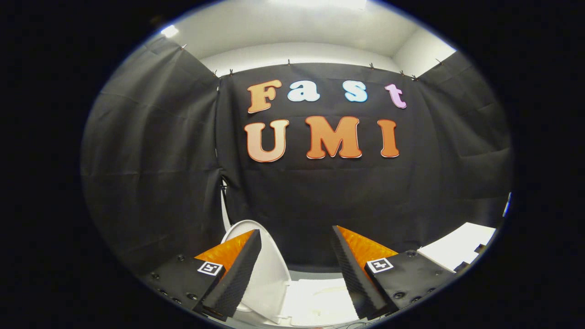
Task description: Open the toilet lid.
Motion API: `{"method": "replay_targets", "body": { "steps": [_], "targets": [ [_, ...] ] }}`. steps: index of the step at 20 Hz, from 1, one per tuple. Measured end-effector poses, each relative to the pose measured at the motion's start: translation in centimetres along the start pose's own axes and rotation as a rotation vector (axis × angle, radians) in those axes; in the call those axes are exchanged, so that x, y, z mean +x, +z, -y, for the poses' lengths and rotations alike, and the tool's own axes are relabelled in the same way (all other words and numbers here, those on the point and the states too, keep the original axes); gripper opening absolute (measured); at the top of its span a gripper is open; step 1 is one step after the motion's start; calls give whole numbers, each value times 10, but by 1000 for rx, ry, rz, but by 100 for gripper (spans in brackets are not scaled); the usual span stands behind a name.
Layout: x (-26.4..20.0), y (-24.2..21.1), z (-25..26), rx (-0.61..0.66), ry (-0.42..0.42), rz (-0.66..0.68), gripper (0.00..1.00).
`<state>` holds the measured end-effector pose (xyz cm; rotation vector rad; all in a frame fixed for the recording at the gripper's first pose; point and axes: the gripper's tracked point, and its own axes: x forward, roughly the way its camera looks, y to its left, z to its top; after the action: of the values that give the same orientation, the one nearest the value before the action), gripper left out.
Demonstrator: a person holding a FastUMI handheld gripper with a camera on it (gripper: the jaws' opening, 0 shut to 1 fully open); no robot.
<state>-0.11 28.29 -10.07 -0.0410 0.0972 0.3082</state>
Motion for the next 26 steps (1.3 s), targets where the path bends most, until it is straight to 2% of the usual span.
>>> {"method": "replay_targets", "body": {
  "steps": [15,20,26],
  "targets": [
    [-11,20,131,50,-134,15,100],
    [-14,22,150,71,-145,1,100],
    [-11,13,147,102,-107,-28,97]
  ]
}}
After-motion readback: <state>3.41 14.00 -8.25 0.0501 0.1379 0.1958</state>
